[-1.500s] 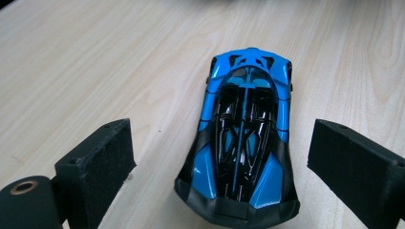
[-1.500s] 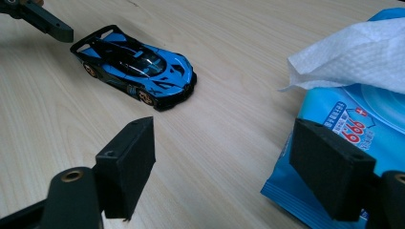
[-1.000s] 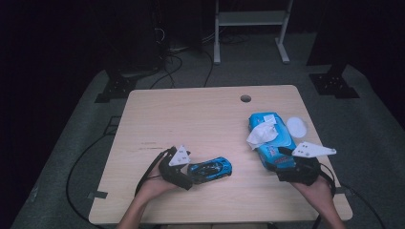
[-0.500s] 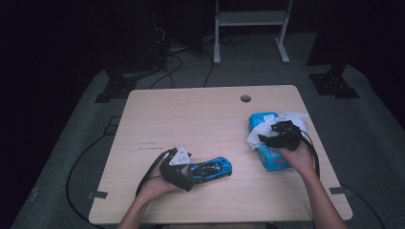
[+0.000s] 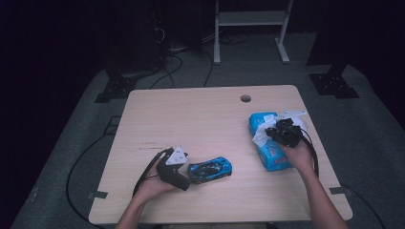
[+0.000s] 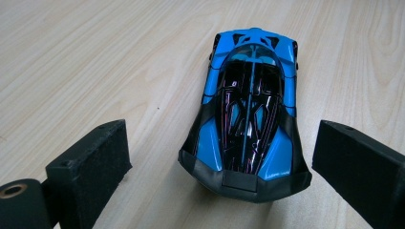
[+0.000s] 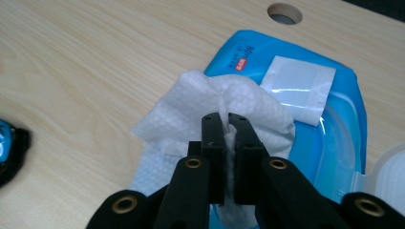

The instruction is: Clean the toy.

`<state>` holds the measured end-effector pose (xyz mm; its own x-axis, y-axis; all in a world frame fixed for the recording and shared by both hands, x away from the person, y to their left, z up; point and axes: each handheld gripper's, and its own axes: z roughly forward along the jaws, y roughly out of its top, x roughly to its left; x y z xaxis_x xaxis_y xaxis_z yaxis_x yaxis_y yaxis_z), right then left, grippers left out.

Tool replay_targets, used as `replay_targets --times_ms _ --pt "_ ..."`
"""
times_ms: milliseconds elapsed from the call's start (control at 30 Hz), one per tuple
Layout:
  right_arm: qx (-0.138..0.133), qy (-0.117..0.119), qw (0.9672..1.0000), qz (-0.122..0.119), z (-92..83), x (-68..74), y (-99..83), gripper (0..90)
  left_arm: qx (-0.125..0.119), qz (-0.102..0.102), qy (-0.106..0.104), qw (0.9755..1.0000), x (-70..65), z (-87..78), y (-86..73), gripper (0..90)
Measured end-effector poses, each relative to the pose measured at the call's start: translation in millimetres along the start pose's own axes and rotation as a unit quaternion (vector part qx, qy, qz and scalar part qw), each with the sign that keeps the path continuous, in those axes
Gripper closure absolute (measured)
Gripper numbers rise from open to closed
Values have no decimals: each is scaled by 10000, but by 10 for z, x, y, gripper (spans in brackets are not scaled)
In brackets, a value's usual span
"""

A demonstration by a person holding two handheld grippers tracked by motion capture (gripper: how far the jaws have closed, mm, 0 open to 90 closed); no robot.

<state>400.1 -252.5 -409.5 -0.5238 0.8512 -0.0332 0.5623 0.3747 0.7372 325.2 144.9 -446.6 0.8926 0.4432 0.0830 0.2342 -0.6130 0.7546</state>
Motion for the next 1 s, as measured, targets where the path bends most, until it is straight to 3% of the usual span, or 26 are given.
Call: replay_targets --times_ms 133,167,300,400,433,467,500,533,567,600,667,700,733,767,800,833,867,900,933,1000 --pt "-124 17 9999 -85 -93 23 14 860 63 21 -10 10000 14 3 -10 49" --pt "-275 84 9995 -90 -179 27 14 862 67 3 -1 10000 20 7 -12 50" --pt "-433 209 9988 -99 -310 54 11 866 65 11 -13 10000 12 8 -18 50" --pt "-755 411 9958 -307 -535 218 61 868 139 98 13 9999 7 8 -23 50" --pt "-755 411 9958 -307 -535 218 61 868 107 64 16 9999 7 9 -24 50" --pt "-969 673 9918 -481 -670 392 99 868 99 49 0 9999 11 7 -22 50" --pt "-1058 837 9896 -491 -720 459 110 868 93 46 -5 9999 26 2 -21 50" --pt "-1058 837 9896 -491 -720 459 110 868 93 46 -5 9999 26 2 -21 50" --pt "-1257 1222 9825 -629 -819 656 134 868 75 9 -37 10000 25 9 -27 50" --pt "-1253 1439 9795 -648 -843 773 138 868 81 -5 -137 9999 18 21 -41 50" --pt "-1200 1666 9749 -862 -819 1015 122 868 111 50 -187 9998 1 34 -45 50" --pt "-1178 1951 9702 -829 -772 1102 105 868 111 50 -187 9998 1 34 -45 50" --pt "-1178 1951 9702 -829 -772 1102 105 868 146 98 -219 9996 -3 34 -41 50" --pt "-1126 2217 9656 -758 -711 1179 90 868 109 86 -247 9996 -9 36 -35 50" --pt "-1103 2586 9575 -646 -592 1294 60 868 62 94 -286 9995 -10 28 -25 50" --pt "-1103 2586 9575 -646 -592 1294 60 868 62 94 -286 9995 -10 28 -25 50" --pt "-1037 2815 9523 -558 -518 1325 51 867 17 71 -333 9994 -12 32 -27 50" --pt "-874 2987 9492 -457 -355 1350 30 864 30 69 -357 9993 -12 36 -29 50" --pt "-874 2987 9492 -457 -355 1350 30 864 49 93 -351 9993 -9 46 -31 50" --pt "-470 2850 9566 -395 -101 1320 -45 861 92 109 -354 9993 -2 60 -39 51"
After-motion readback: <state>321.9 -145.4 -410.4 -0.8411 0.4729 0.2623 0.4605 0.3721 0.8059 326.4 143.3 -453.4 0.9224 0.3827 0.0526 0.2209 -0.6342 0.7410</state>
